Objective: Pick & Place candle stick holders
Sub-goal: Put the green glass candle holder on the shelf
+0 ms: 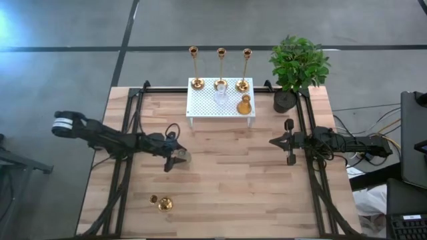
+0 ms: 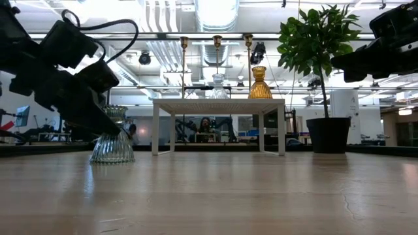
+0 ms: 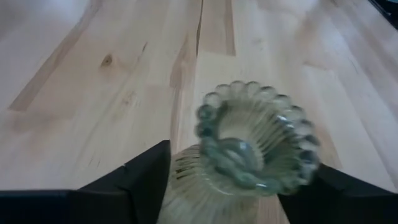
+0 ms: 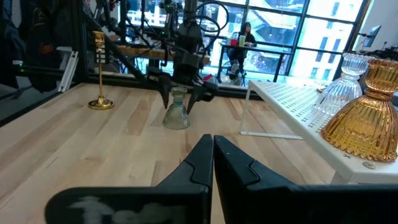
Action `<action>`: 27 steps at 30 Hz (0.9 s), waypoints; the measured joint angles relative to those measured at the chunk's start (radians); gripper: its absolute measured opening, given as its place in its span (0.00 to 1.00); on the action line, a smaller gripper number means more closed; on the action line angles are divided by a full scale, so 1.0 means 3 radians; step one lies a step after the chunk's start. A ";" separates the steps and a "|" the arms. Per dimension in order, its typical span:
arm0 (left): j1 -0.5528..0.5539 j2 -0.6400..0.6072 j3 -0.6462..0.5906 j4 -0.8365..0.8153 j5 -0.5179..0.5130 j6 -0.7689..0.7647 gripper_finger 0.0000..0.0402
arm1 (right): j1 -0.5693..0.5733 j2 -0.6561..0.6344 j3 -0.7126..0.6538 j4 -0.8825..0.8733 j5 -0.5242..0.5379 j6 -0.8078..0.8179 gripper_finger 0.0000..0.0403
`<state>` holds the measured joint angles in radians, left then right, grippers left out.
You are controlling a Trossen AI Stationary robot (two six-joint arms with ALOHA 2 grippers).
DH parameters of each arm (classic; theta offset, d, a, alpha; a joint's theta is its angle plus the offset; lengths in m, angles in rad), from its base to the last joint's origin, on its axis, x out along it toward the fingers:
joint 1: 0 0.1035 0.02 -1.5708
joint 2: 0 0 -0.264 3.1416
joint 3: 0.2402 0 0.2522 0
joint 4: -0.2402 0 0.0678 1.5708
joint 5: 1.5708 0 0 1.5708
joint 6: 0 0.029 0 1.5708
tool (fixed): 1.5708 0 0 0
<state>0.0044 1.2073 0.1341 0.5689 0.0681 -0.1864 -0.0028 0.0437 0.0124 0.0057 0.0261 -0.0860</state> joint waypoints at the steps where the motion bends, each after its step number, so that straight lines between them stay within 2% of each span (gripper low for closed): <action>1: 0.0000 0.0022 0.0008 0.0000 0.0001 -0.0011 0.63 | 0.0000 0.0000 0.0000 -0.0001 0.0000 0.0000 0.02; 10: 0.0000 0.0031 0.0099 0.0041 -0.0033 -0.0019 0.33 | 0.0000 0.0001 0.0000 0.0000 0.0001 0.0000 0.02; 27: -0.0003 -0.0239 0.0155 -0.0045 -0.0025 -0.0370 0.33 | 0.0000 0.0001 0.0000 0.0000 0.0001 0.0000 0.02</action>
<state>0.0036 1.1355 0.1806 0.5553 0.0605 -0.2975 -0.0029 0.0439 0.0124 0.0057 0.0263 -0.0860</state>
